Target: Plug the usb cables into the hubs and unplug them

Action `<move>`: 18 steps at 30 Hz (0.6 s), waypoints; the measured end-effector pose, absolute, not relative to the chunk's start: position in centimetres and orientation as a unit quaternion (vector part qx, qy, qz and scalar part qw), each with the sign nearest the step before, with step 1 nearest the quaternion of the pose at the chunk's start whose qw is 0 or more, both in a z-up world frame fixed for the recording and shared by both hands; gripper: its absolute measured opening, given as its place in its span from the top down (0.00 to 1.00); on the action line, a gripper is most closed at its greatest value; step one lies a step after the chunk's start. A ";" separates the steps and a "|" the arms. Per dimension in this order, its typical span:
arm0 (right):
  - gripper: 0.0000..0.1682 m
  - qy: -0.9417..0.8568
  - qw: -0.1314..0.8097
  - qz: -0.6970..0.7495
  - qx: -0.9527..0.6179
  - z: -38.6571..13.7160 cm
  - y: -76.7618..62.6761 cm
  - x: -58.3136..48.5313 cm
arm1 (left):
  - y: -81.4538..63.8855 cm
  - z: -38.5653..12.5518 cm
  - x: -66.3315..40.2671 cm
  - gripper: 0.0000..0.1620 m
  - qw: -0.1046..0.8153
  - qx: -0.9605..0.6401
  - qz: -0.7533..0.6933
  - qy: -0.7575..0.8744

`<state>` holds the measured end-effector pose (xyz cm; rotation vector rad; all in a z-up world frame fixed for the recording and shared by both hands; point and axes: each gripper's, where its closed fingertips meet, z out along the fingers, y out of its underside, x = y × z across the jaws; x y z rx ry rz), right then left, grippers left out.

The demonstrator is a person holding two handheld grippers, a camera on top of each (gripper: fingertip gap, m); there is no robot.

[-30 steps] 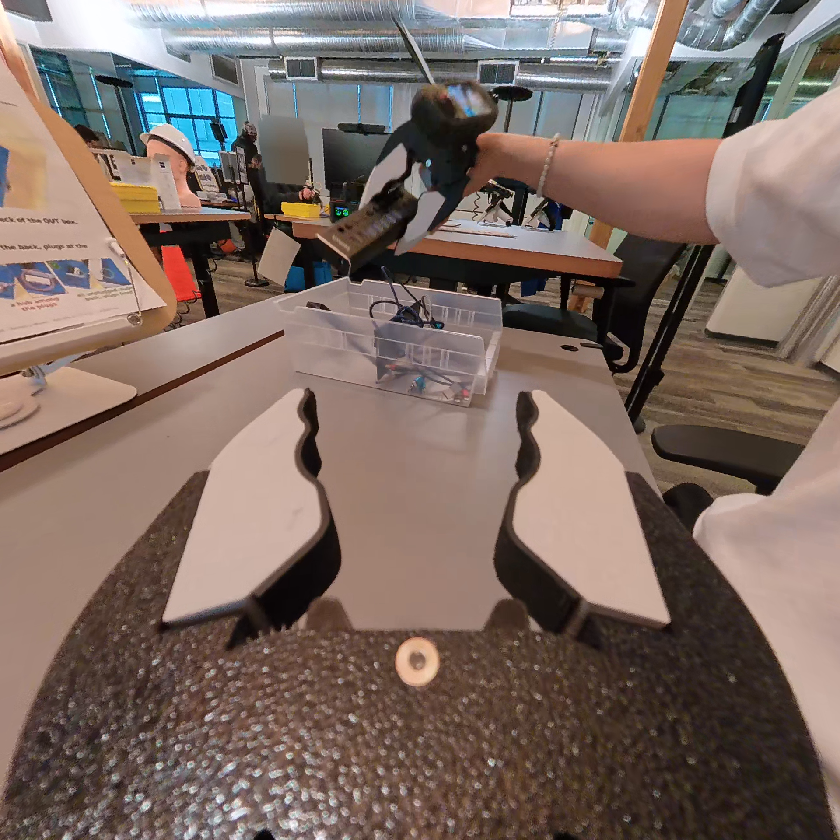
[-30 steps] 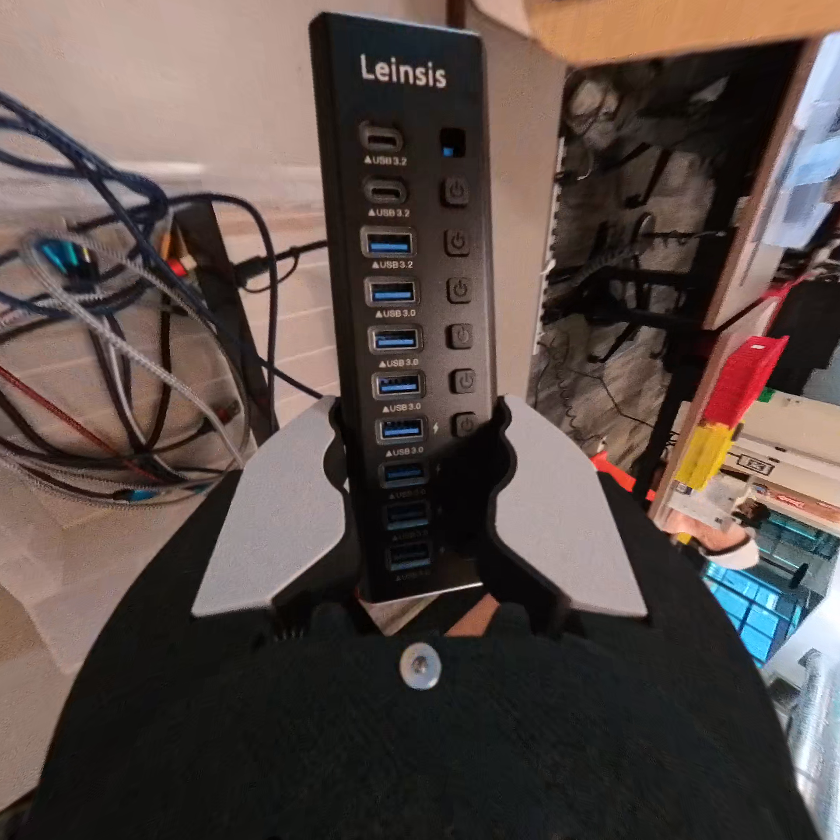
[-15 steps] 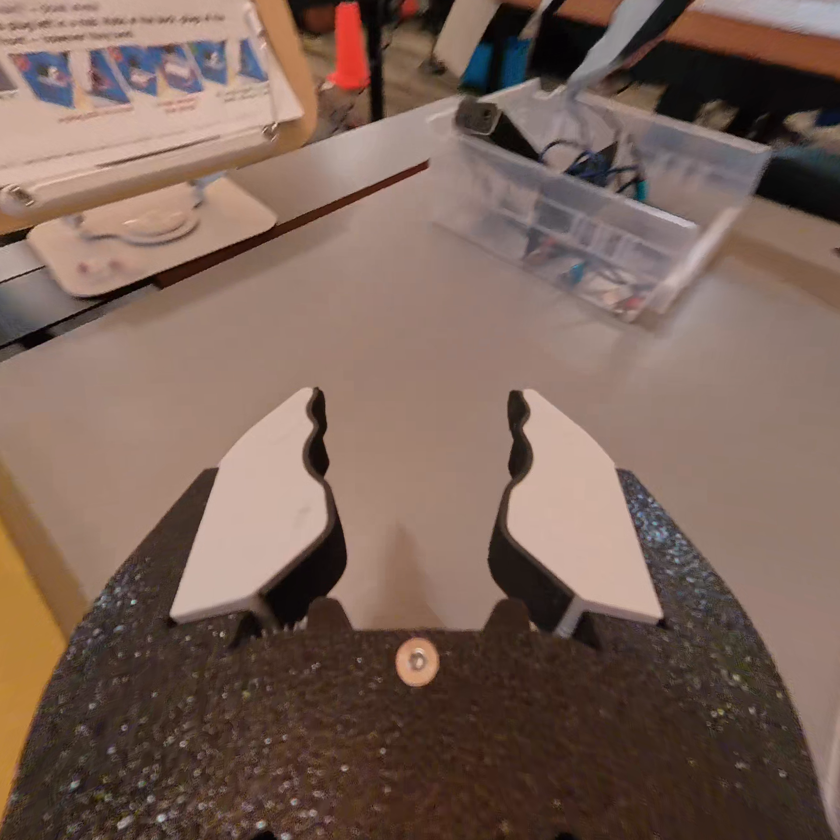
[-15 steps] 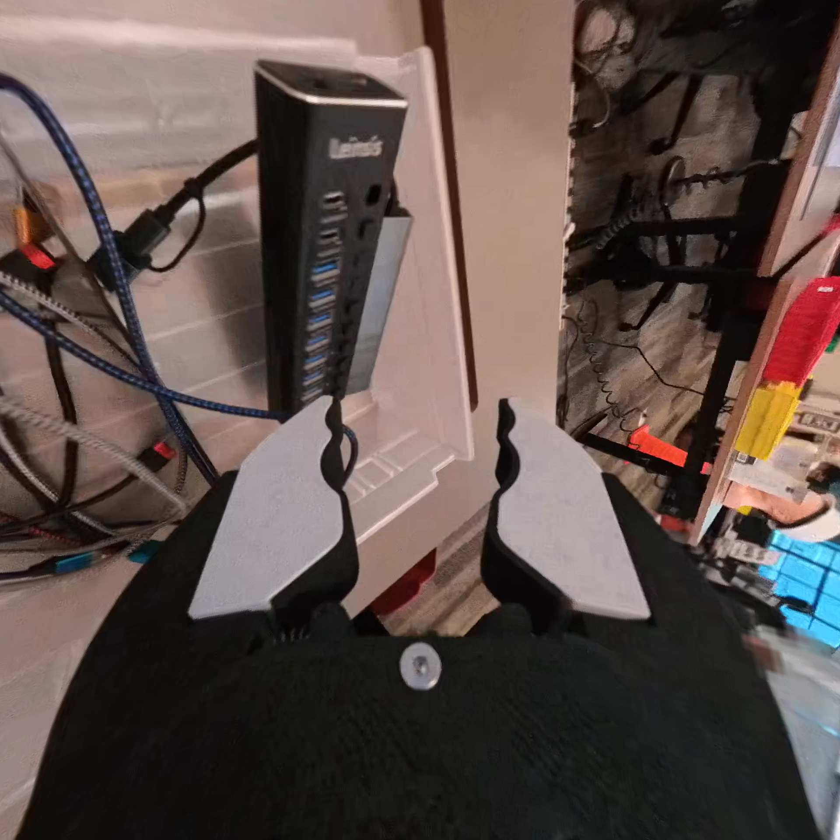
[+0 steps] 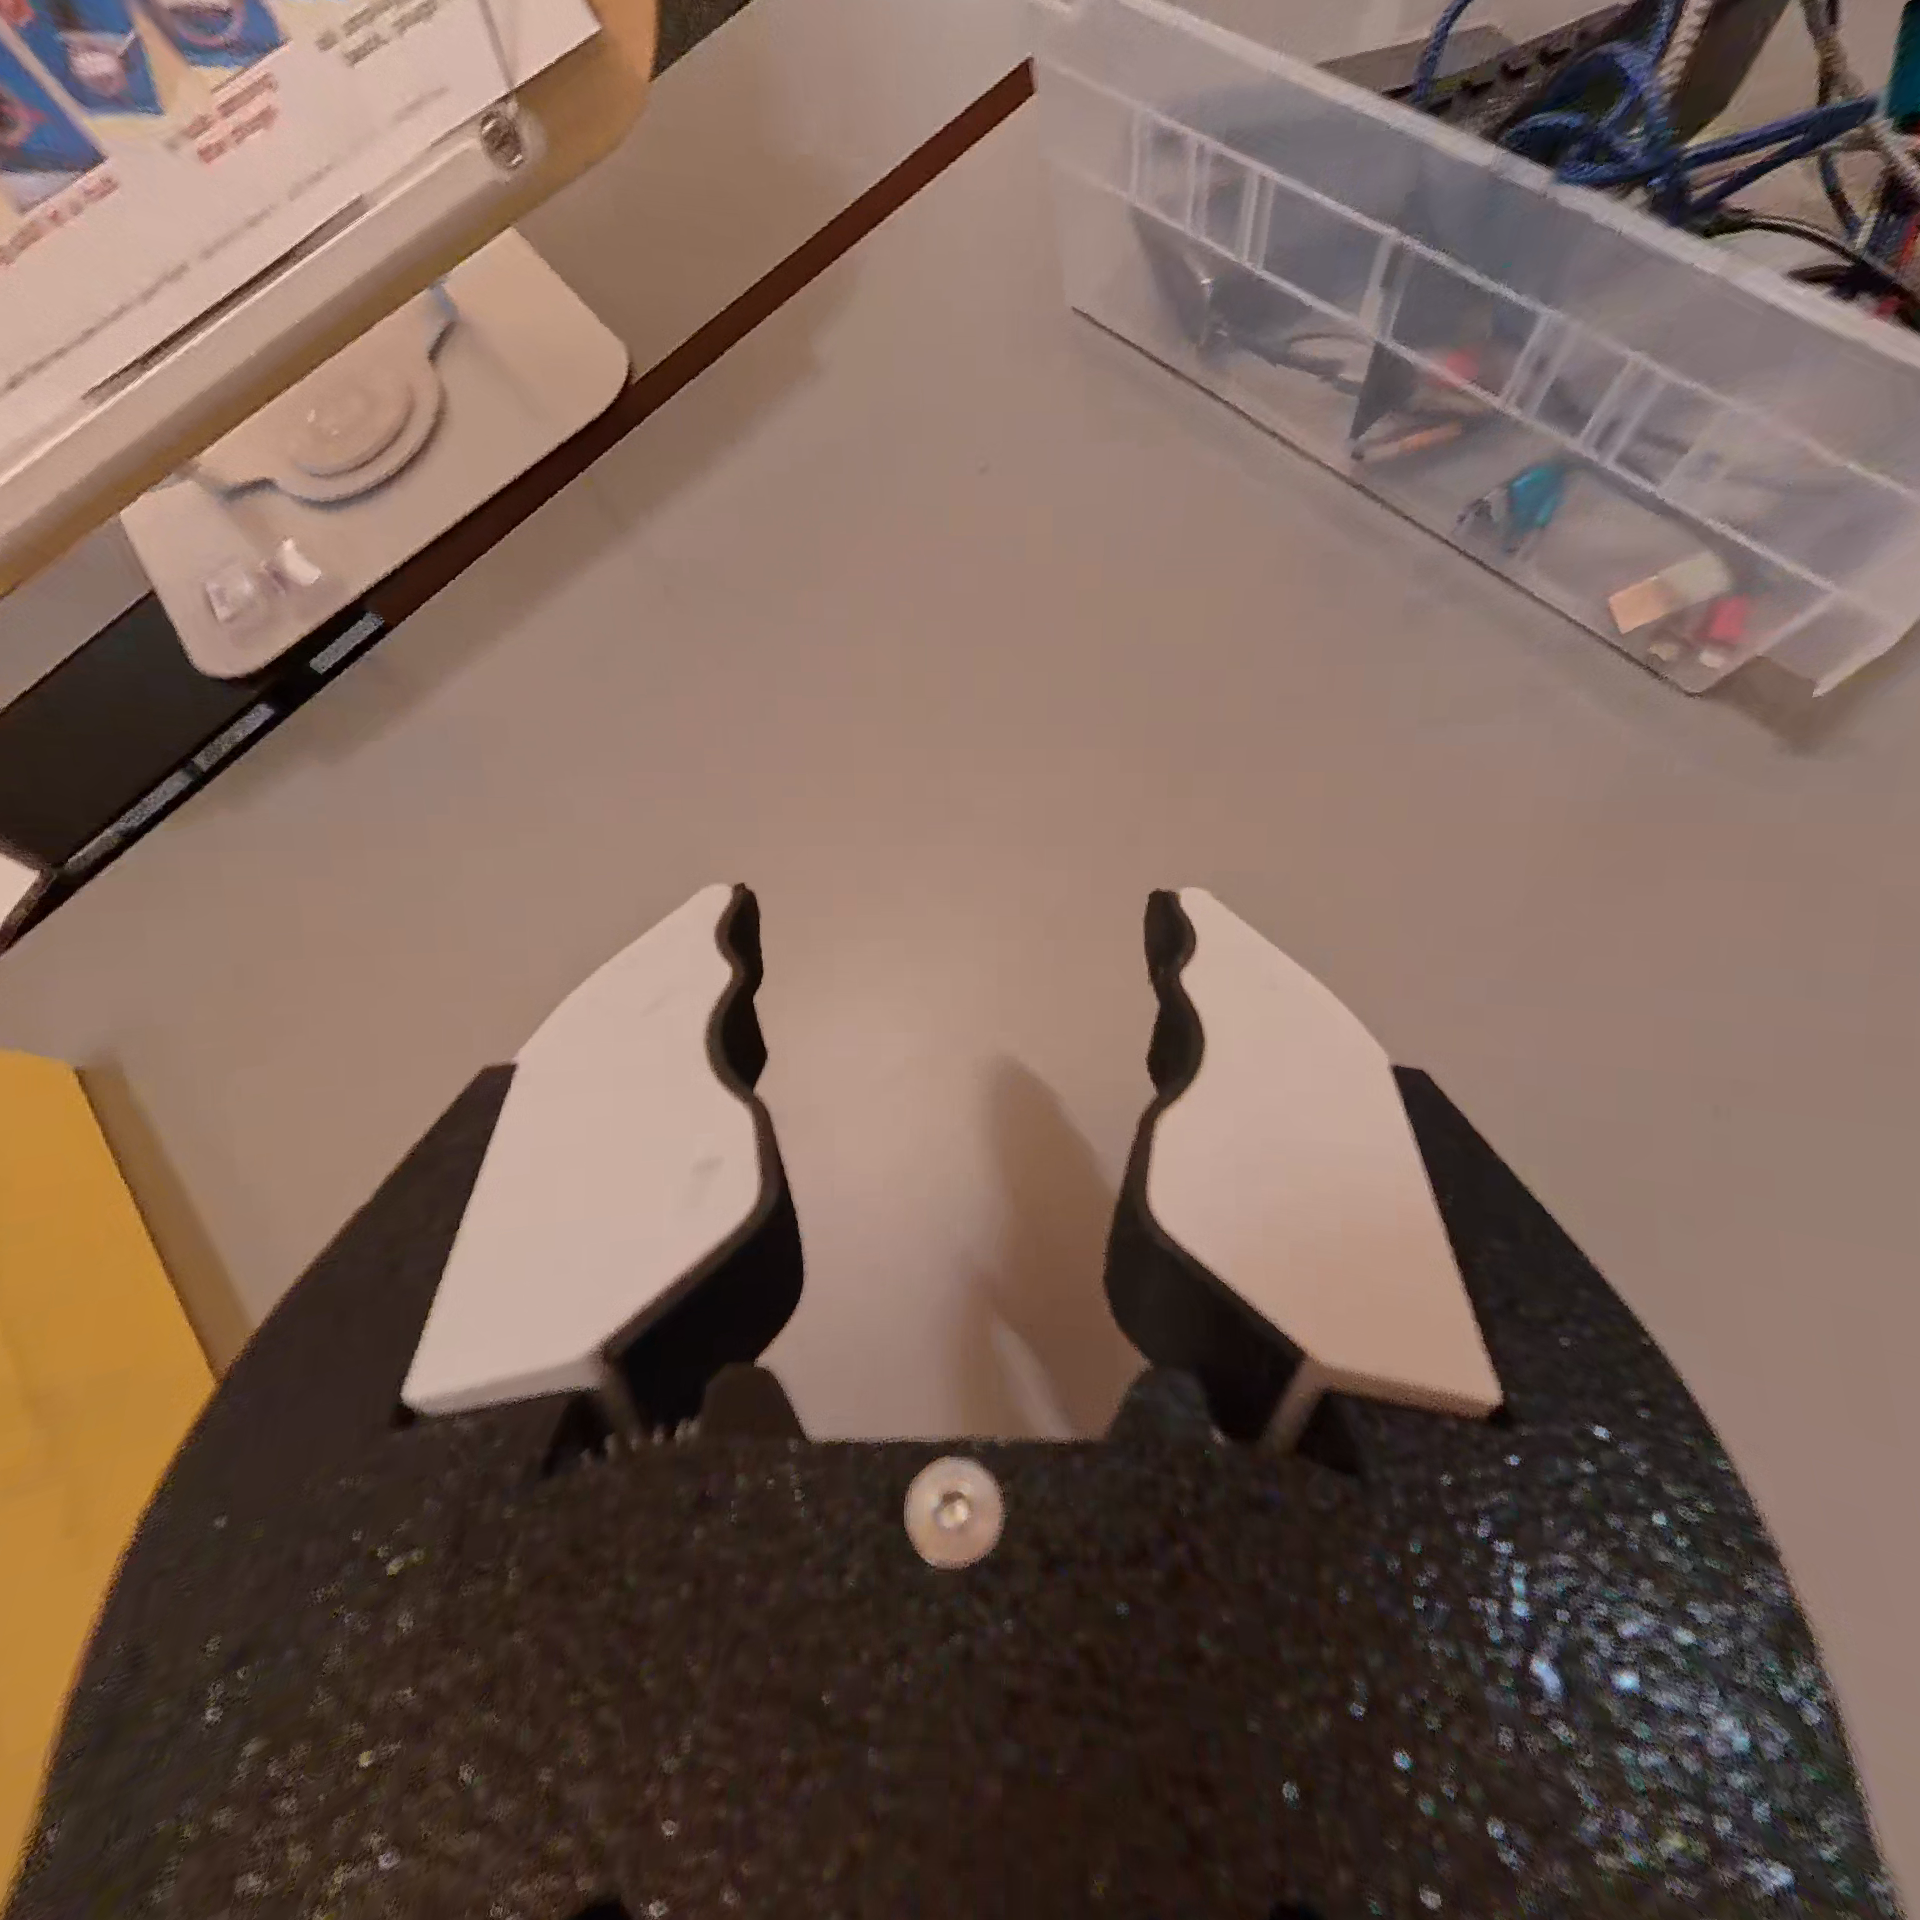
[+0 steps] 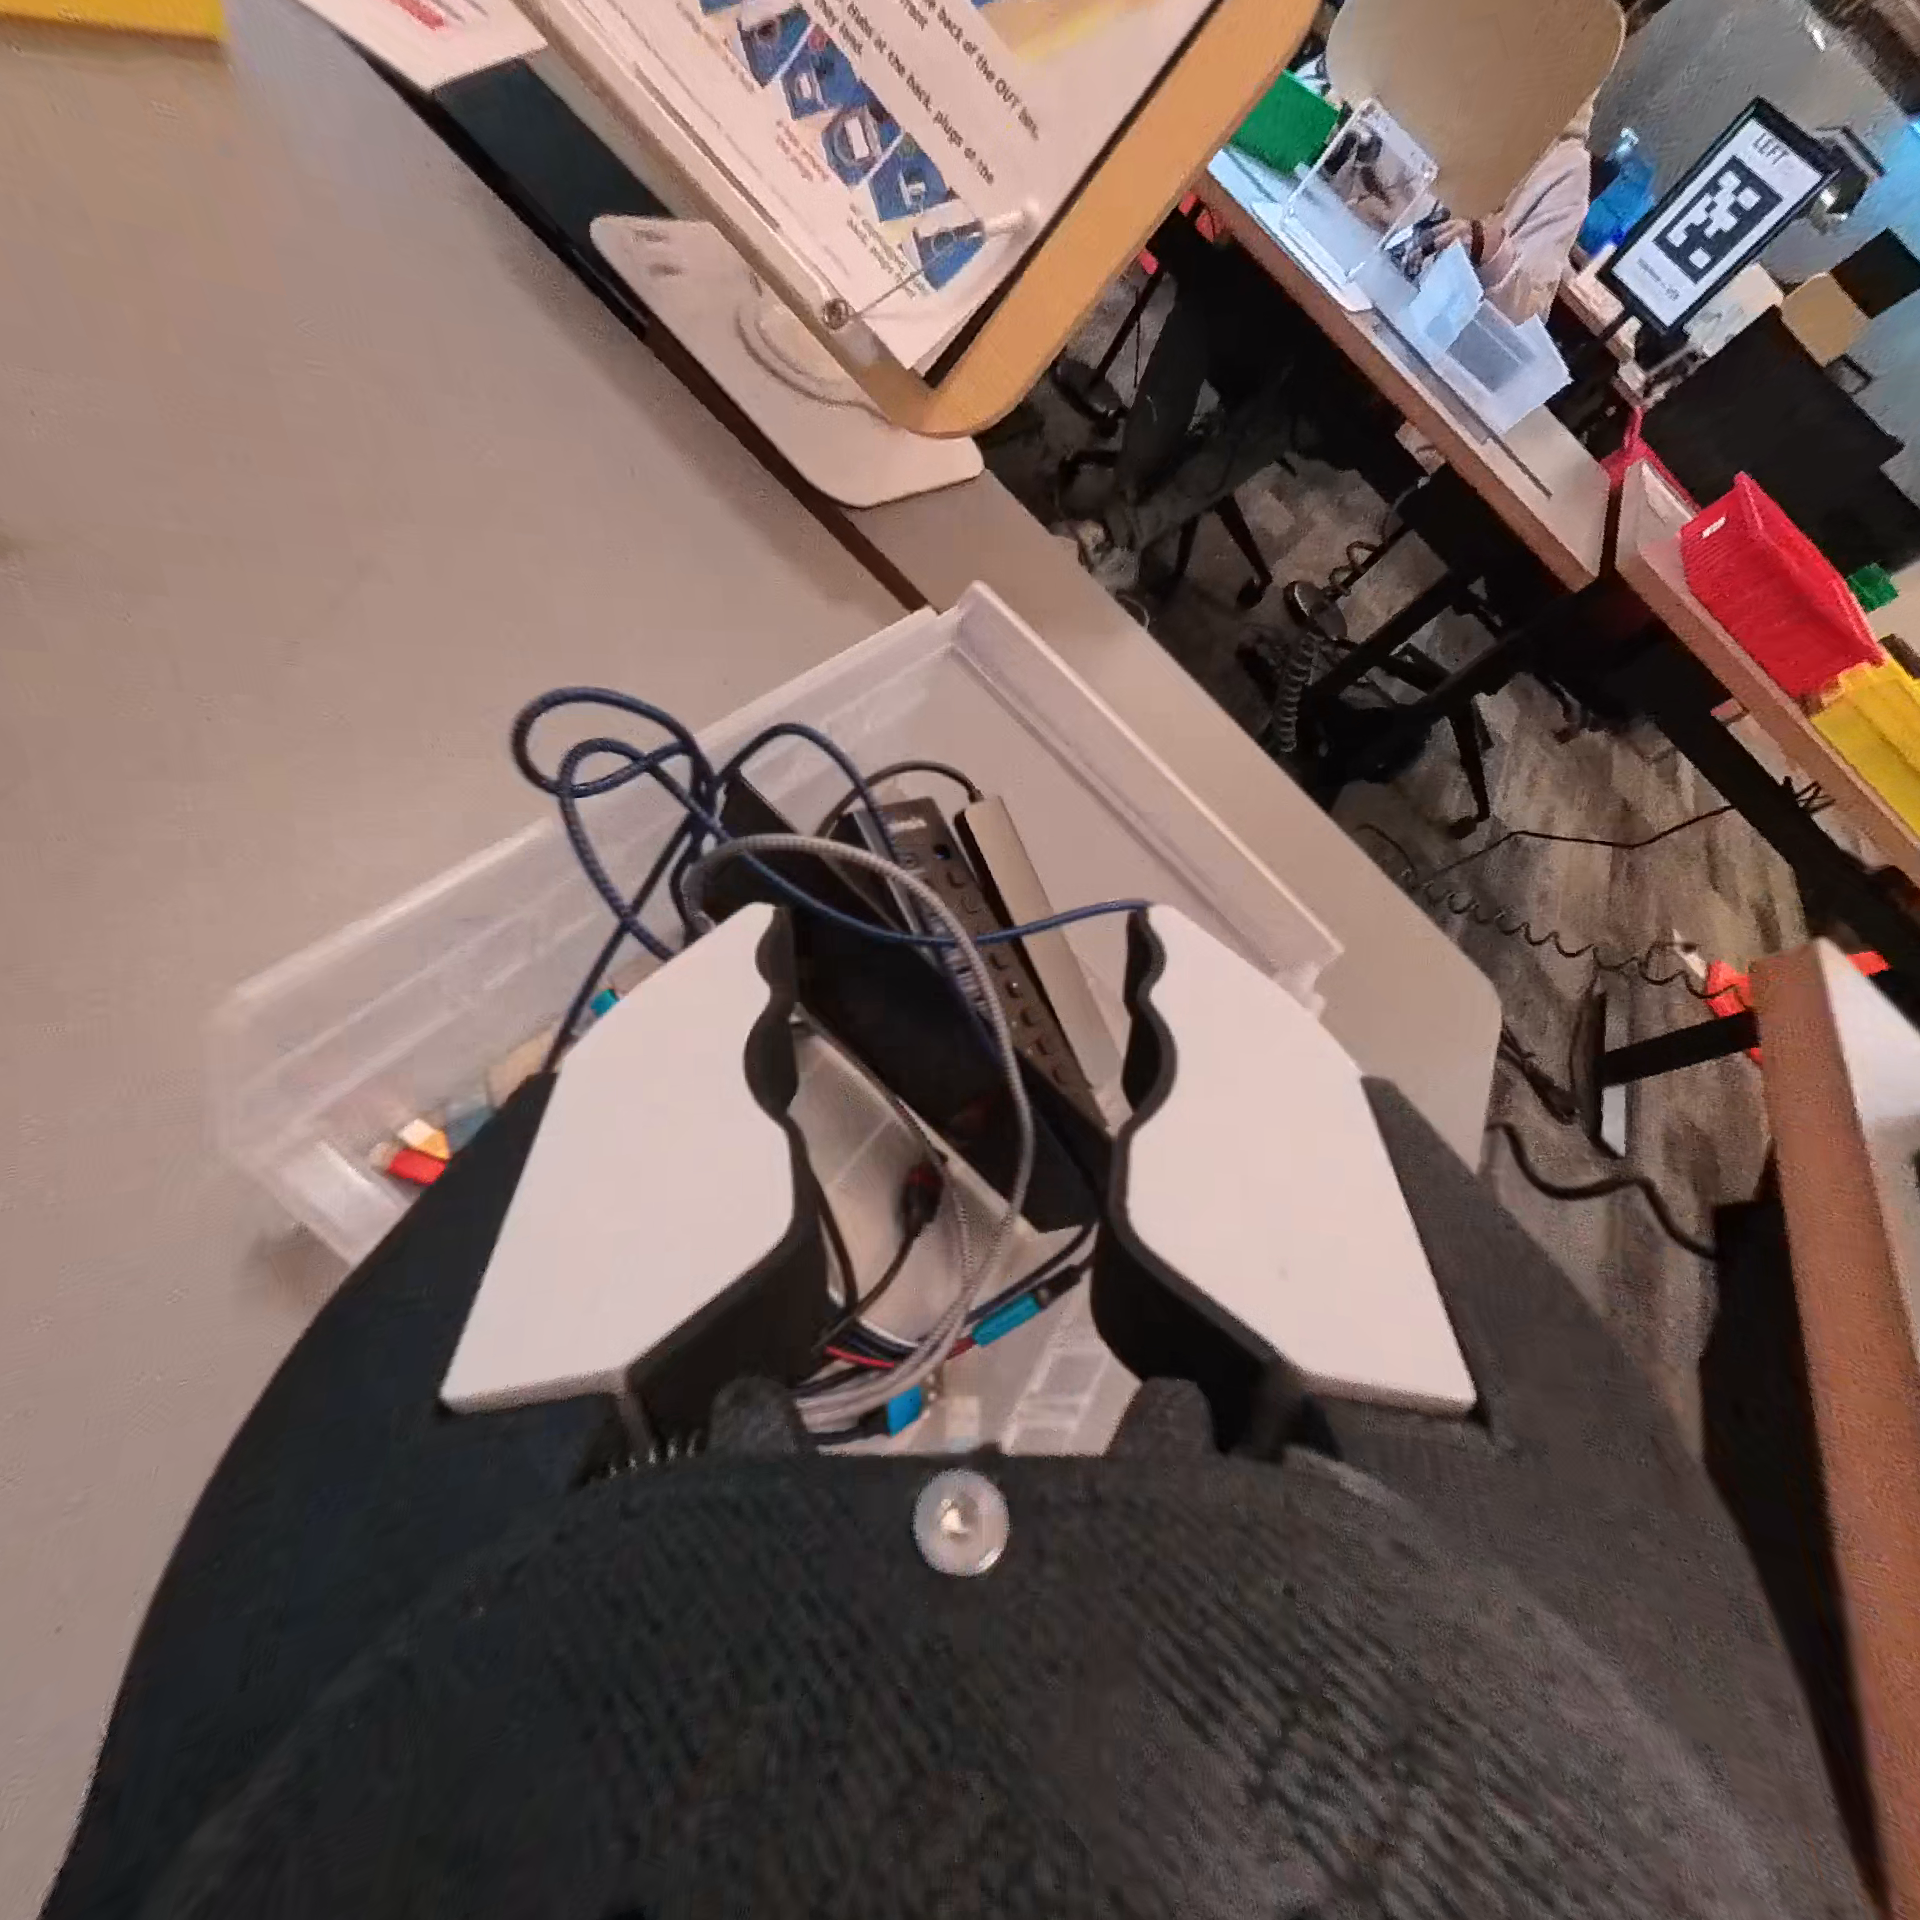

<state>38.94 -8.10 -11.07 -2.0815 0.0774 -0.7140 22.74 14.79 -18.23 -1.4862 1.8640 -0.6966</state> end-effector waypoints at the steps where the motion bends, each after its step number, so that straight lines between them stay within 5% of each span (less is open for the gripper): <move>1: 0.64 0.045 0.465 -0.282 -0.838 -11.3 -8.4 38.3 | 14.2 -18.1 23.2 0.56 0.322 -0.562 -0.264 0.714; 6: 0.65 0.102 0.513 -0.277 -0.806 -11.7 -10.6 37.3 | 10.2 -16.9 25.5 0.55 0.294 -0.542 -0.297 0.729; 18: 0.65 0.143 0.525 -0.324 -0.774 -11.6 -13.8 39.3 | 1.6 -16.7 35.1 0.54 0.054 -0.596 -0.370 0.710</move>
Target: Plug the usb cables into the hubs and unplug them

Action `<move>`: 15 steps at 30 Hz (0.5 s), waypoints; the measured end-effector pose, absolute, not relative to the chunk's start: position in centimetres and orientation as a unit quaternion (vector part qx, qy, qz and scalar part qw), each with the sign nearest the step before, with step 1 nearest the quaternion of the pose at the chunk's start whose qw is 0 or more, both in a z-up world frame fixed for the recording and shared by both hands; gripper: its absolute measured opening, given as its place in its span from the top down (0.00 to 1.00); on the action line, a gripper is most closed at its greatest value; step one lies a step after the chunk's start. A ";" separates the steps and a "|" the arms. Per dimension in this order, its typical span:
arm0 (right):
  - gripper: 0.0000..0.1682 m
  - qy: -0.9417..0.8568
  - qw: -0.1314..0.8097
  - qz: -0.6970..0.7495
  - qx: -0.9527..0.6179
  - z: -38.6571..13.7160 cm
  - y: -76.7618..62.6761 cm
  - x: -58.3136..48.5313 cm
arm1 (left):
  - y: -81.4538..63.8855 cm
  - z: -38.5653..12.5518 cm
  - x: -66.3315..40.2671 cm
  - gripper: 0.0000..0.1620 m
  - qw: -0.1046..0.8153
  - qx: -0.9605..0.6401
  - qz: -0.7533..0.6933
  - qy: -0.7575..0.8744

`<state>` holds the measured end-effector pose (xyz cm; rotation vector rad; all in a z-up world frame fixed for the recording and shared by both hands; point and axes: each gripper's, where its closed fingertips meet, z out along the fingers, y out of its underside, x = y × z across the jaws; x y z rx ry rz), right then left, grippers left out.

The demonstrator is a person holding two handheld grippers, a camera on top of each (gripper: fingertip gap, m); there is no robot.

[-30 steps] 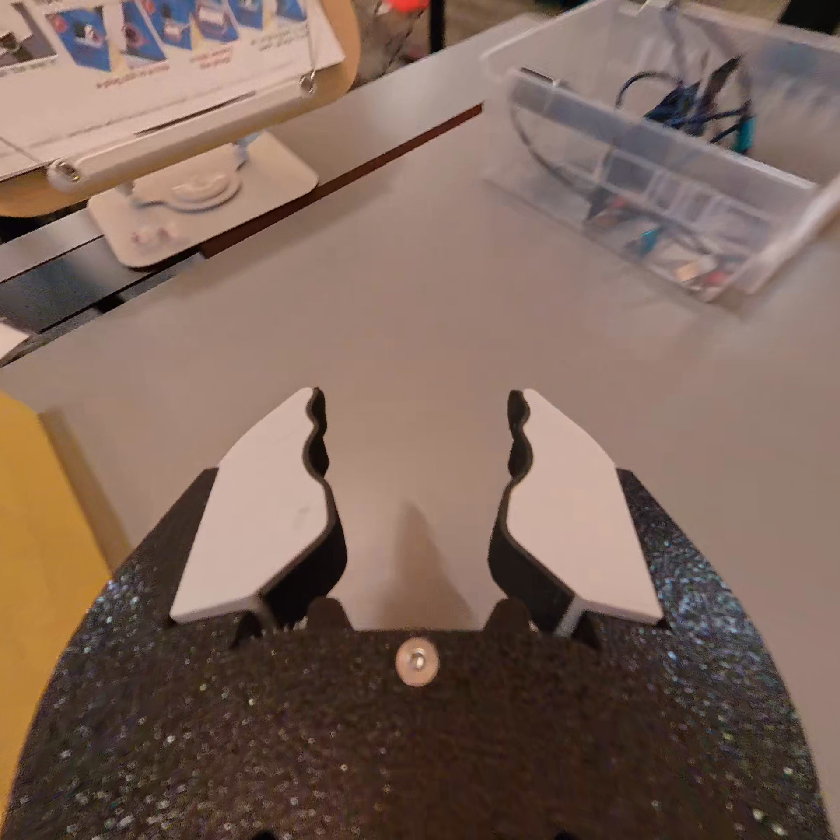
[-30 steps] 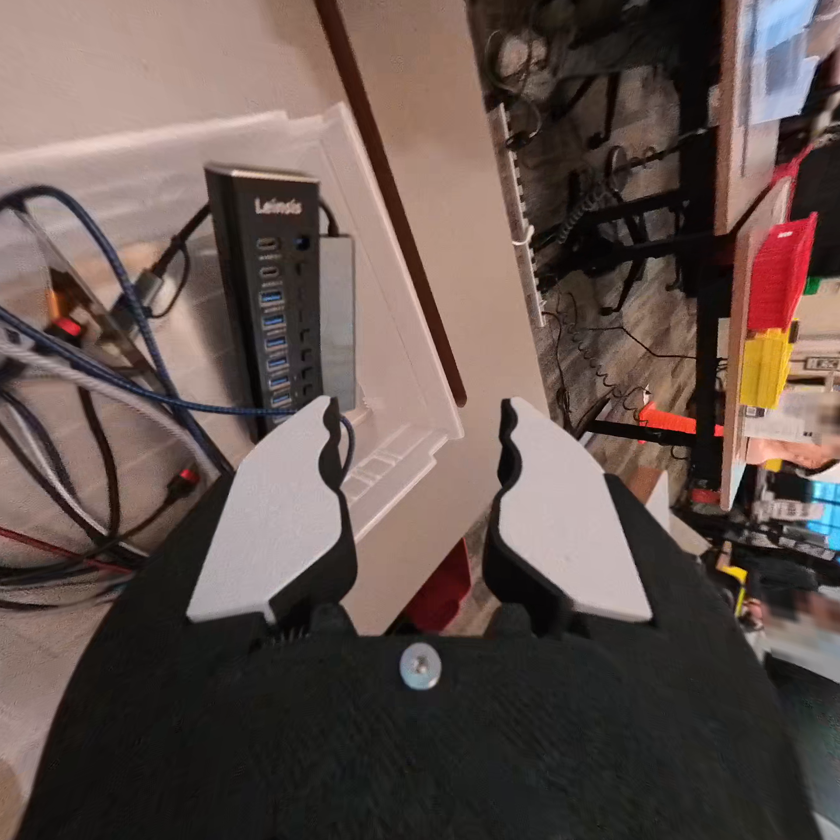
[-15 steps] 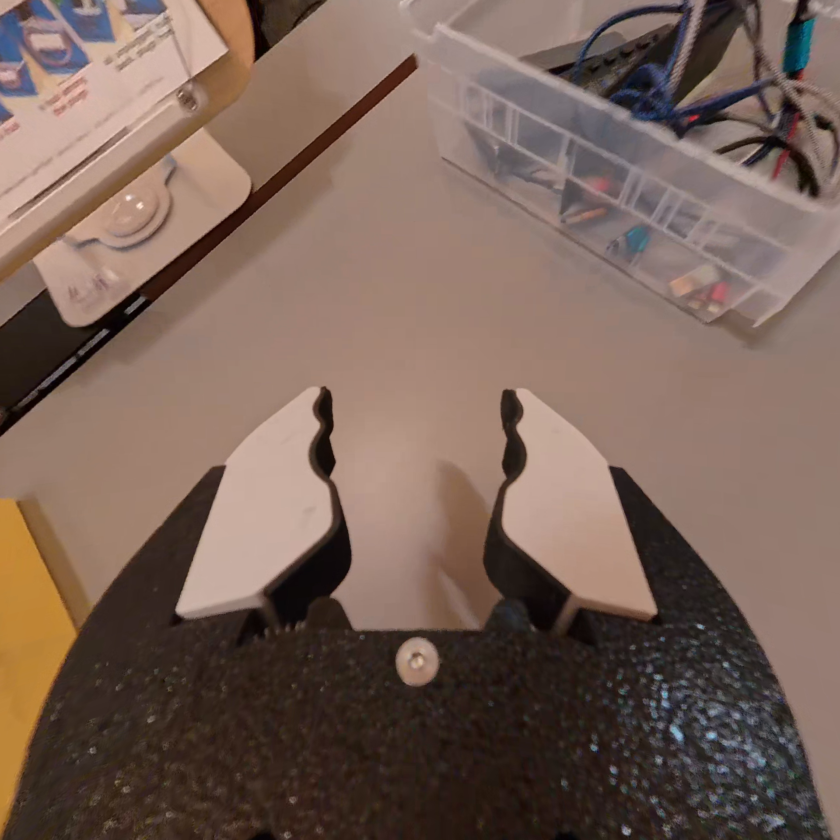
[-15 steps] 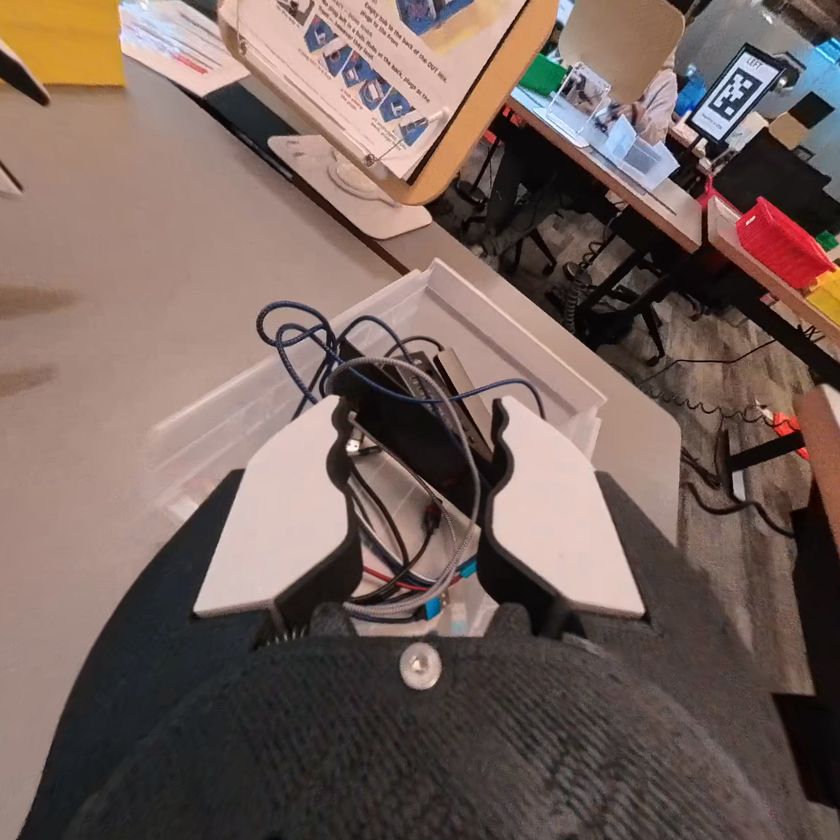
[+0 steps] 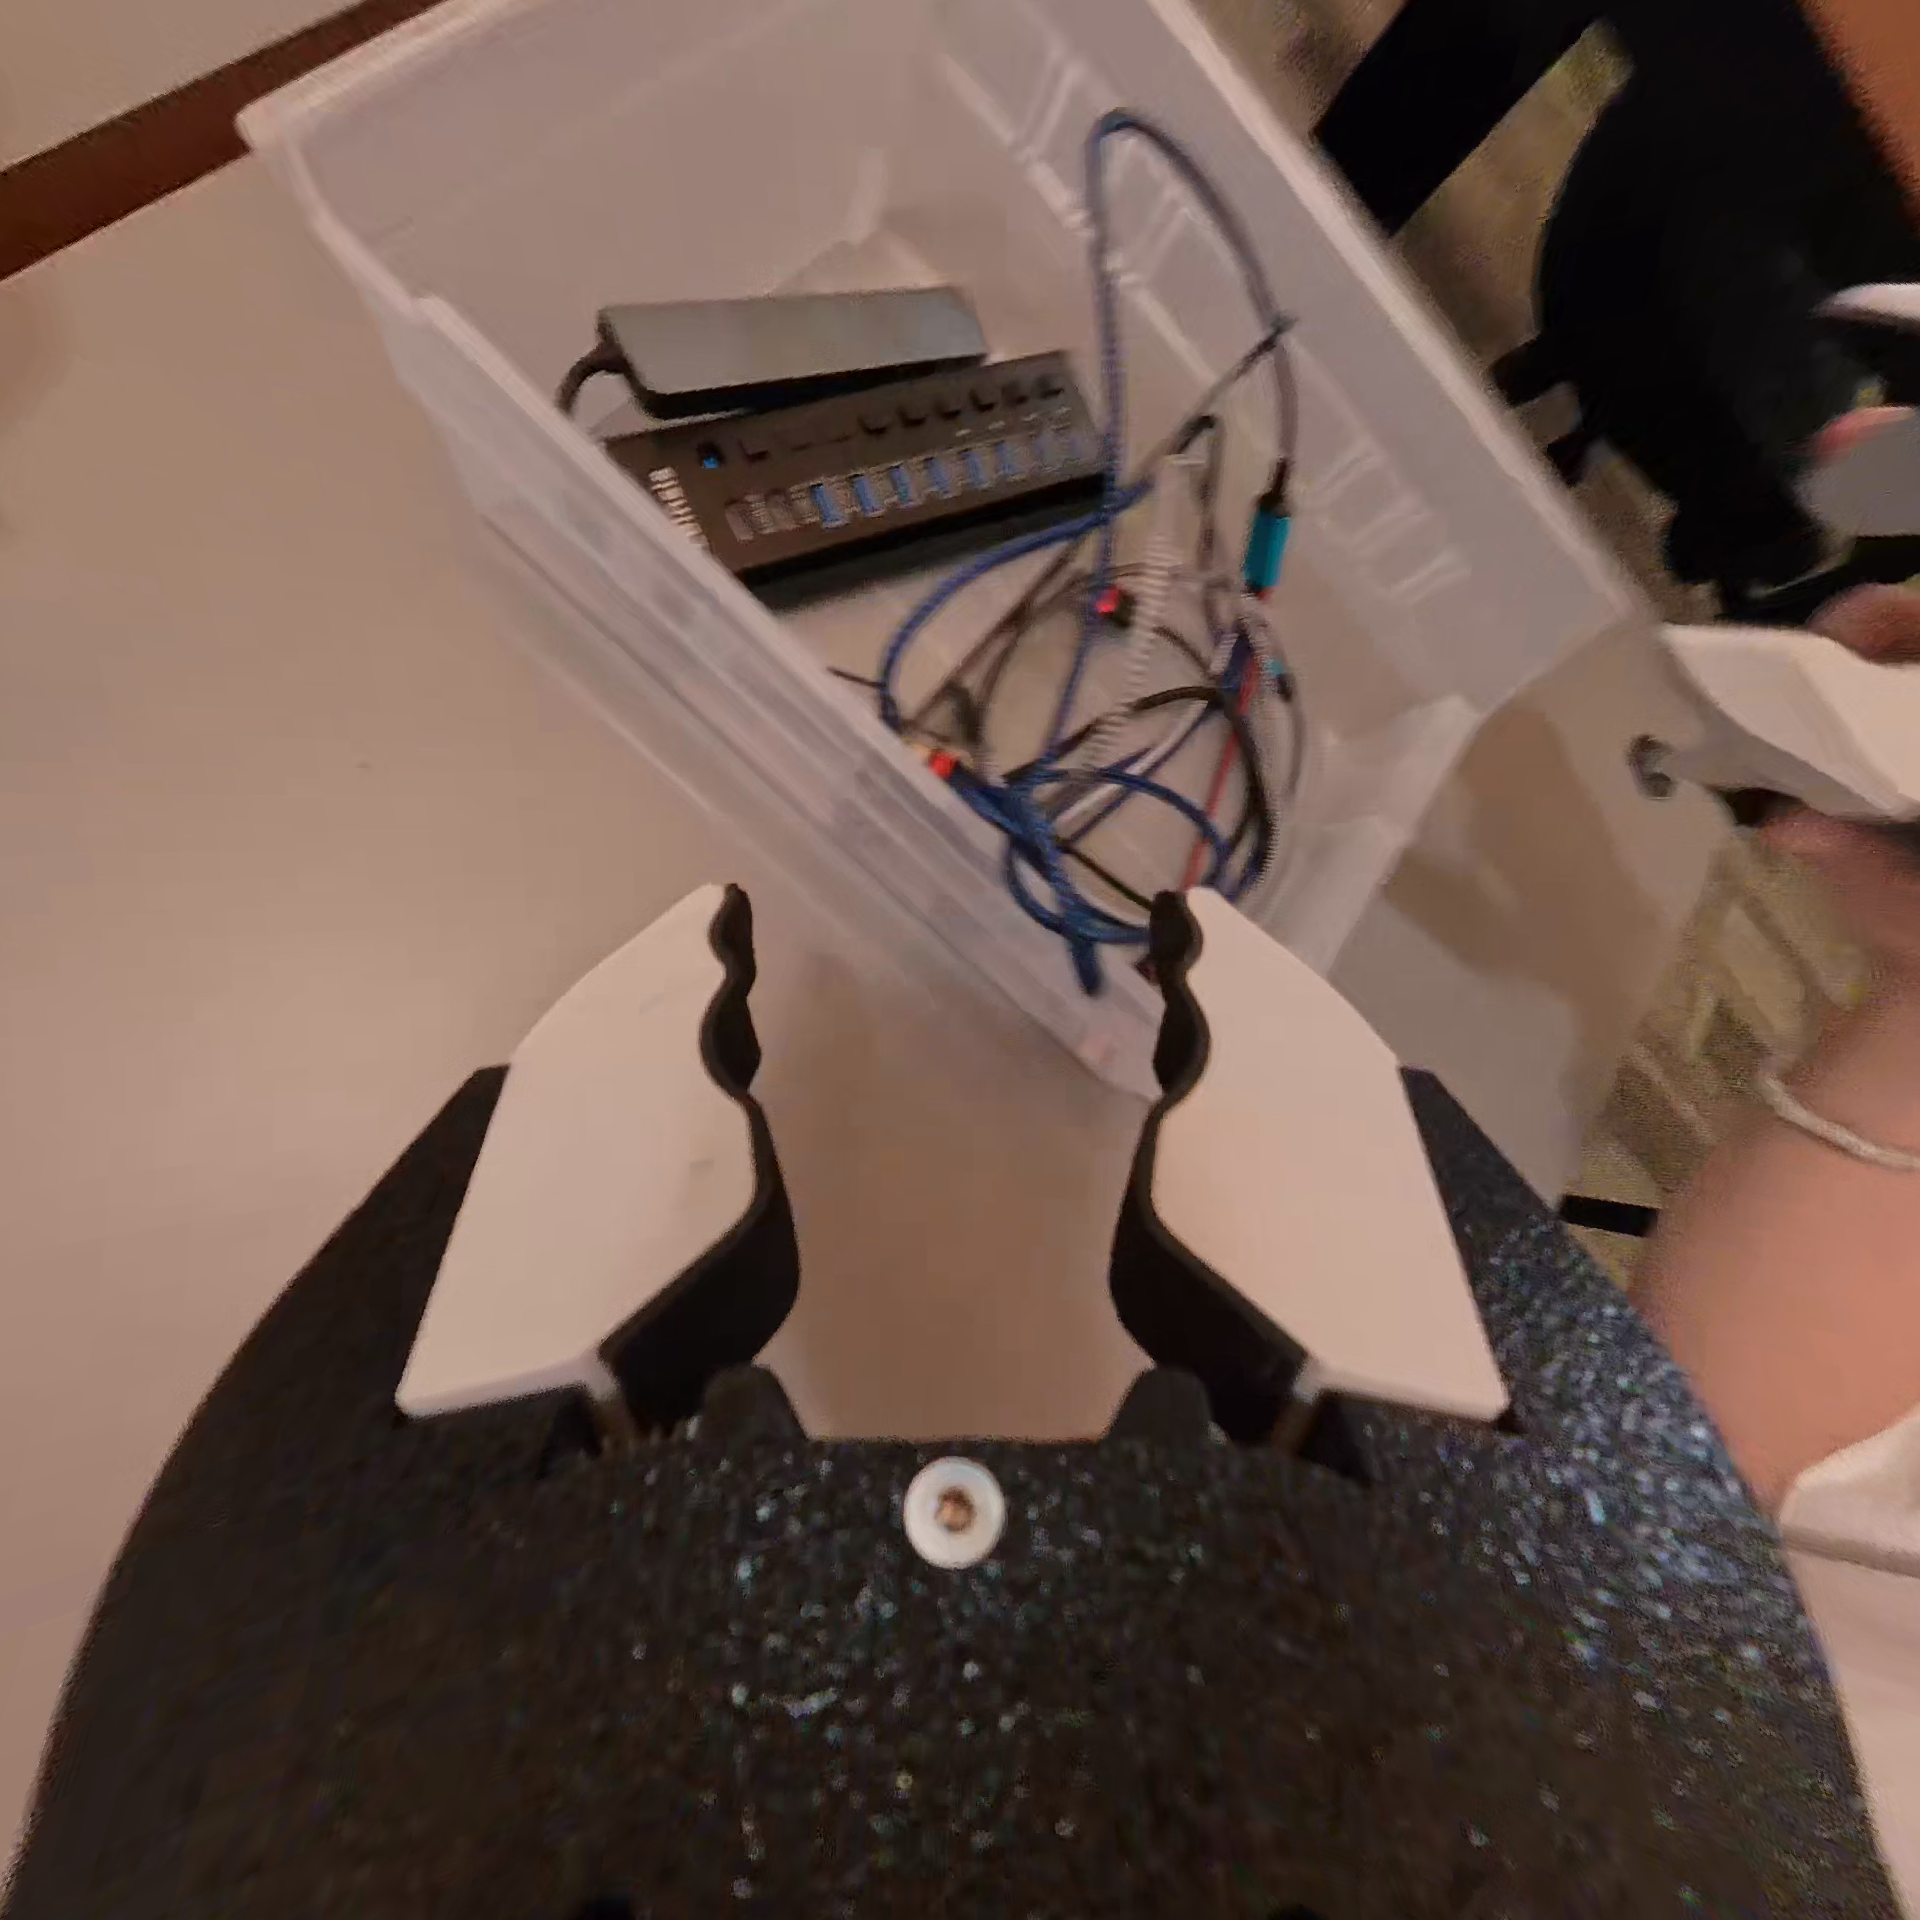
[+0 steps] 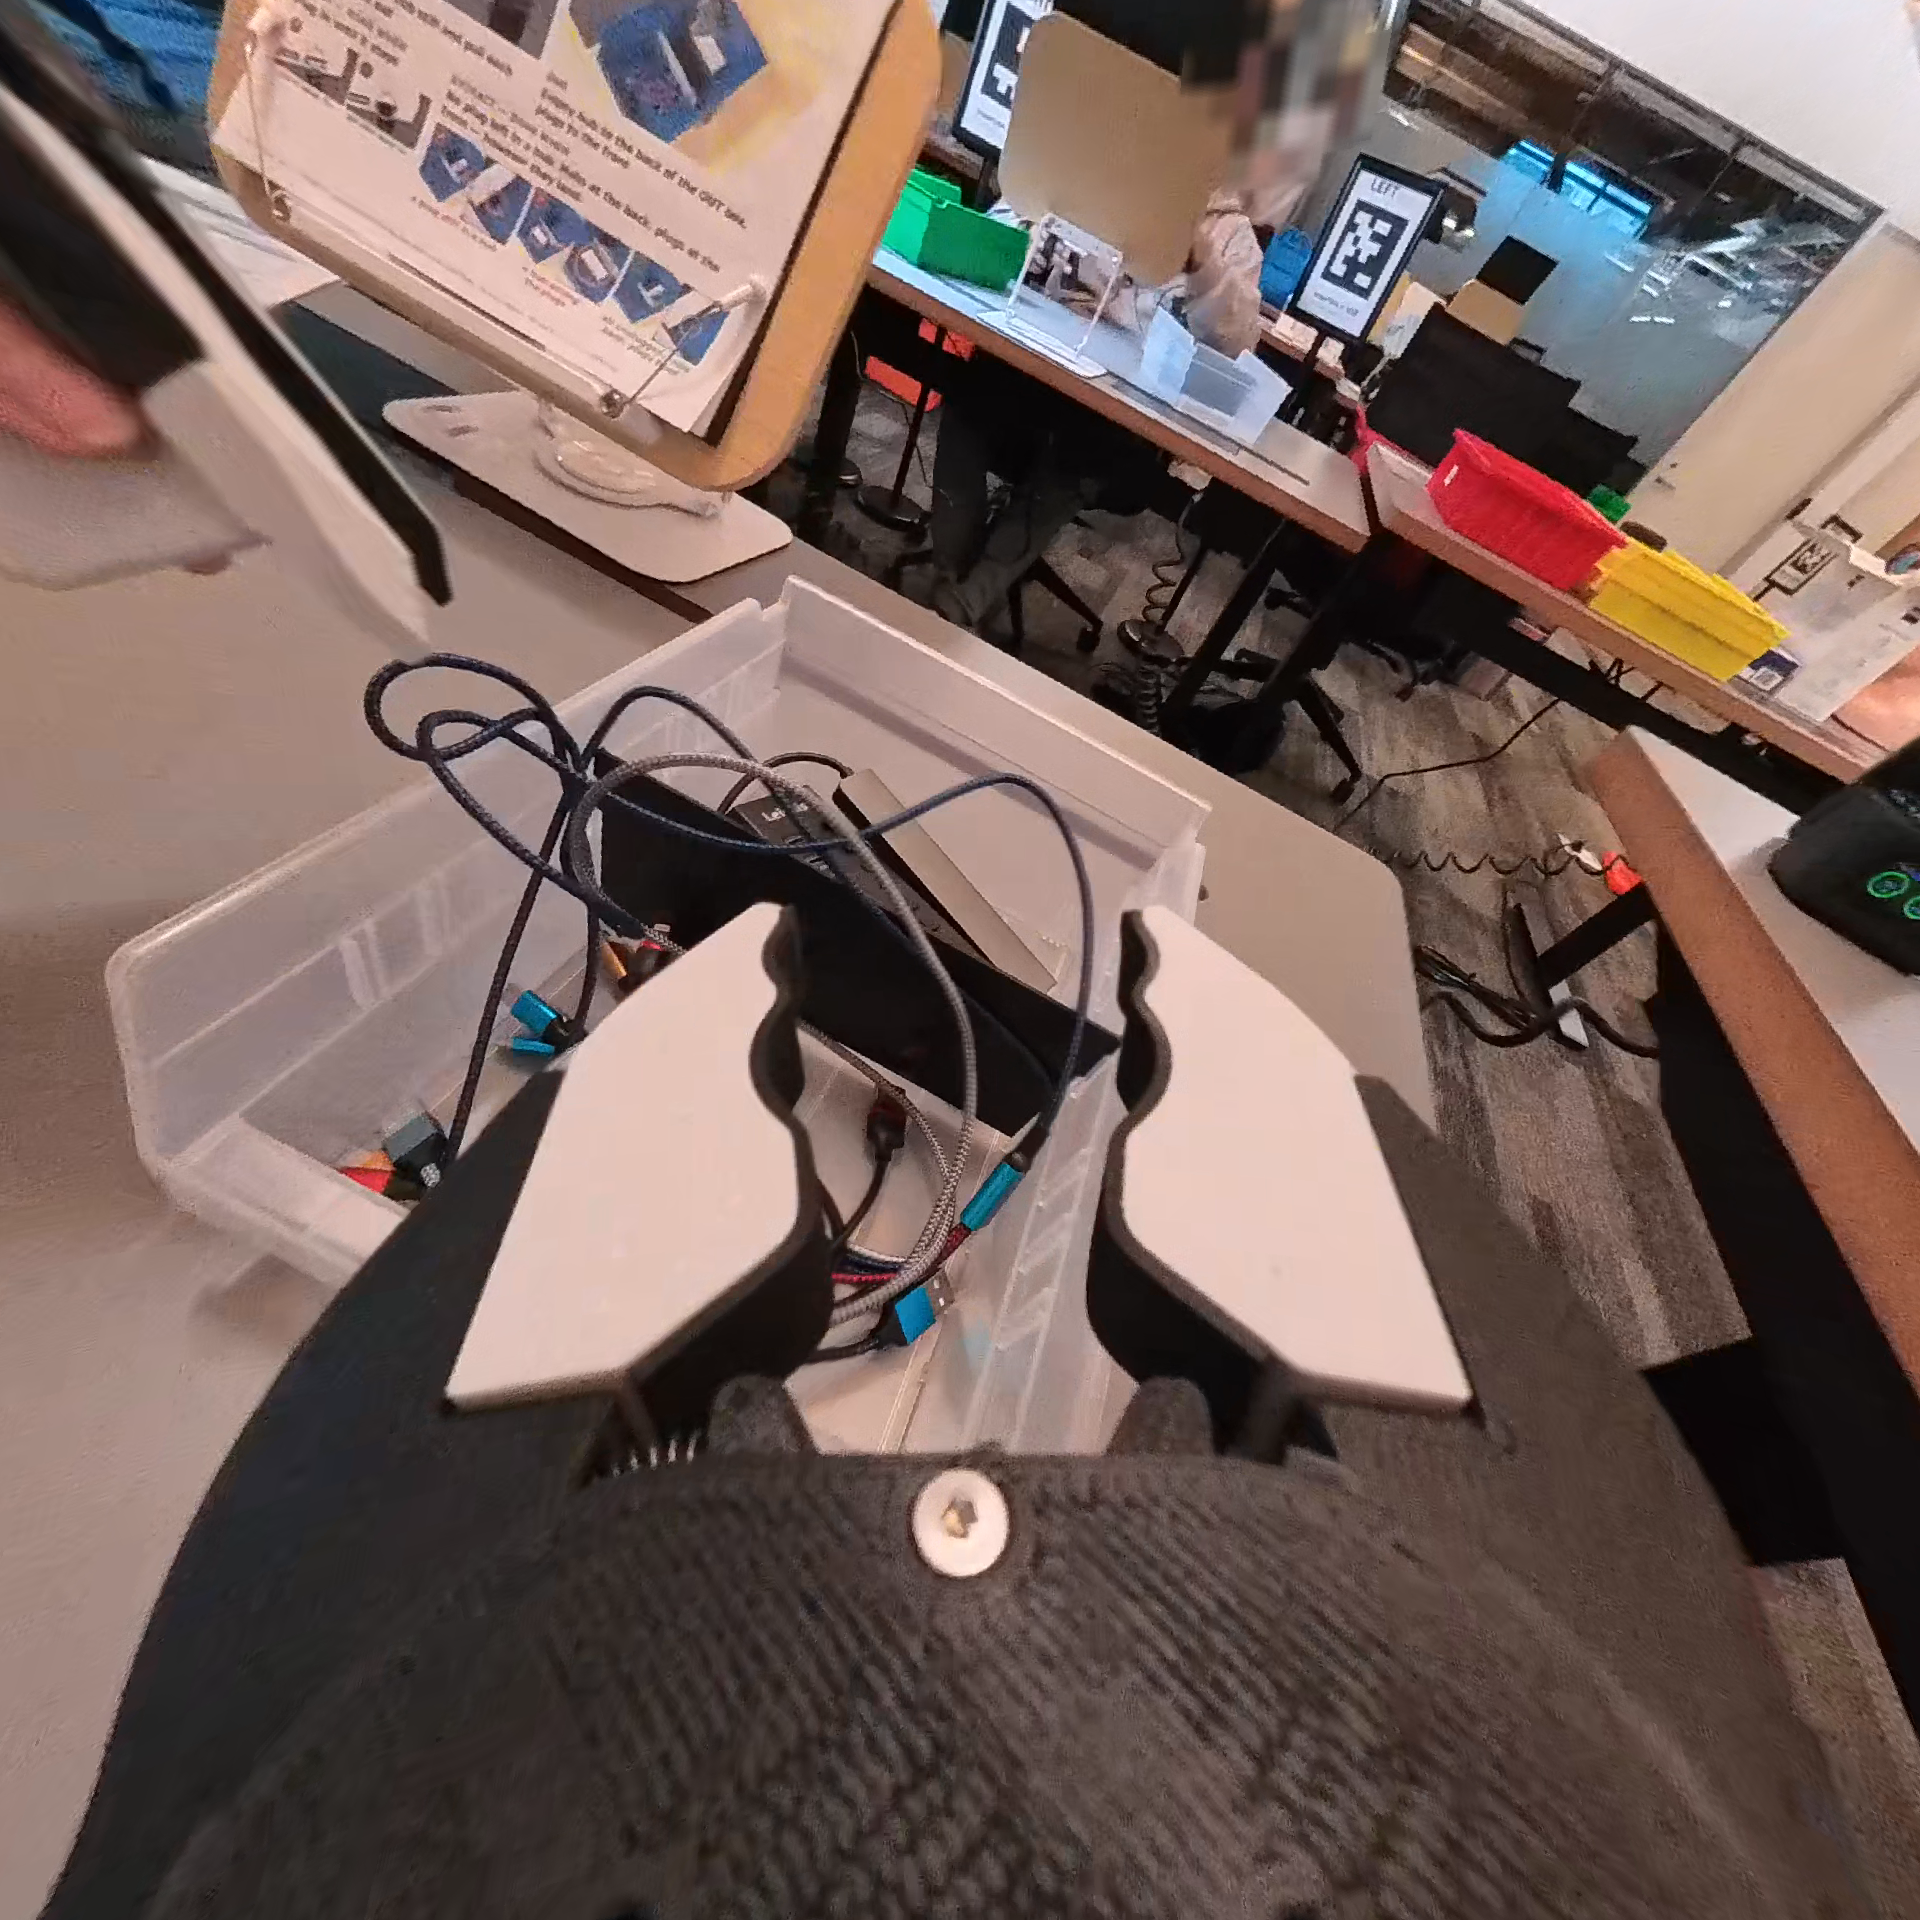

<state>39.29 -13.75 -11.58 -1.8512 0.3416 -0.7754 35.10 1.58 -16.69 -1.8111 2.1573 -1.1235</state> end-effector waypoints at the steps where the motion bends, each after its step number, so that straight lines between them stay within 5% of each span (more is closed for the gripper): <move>1: 0.65 0.132 0.522 -0.322 -0.779 -11.8 -13.6 39.1 | 2.1 -17.4 35.8 0.56 0.053 -0.606 -0.352 0.712; 11: 0.65 0.106 0.516 -0.312 -0.791 -12.5 -14.3 38.8 | -1.0 -18.8 32.6 0.71 -0.041 -0.611 -0.379 0.694; 15: 0.65 0.101 0.520 -0.305 -0.792 -12.7 -13.8 38.6 | -3.4 -20.6 32.5 0.68 -0.039 -0.600 -0.334 0.726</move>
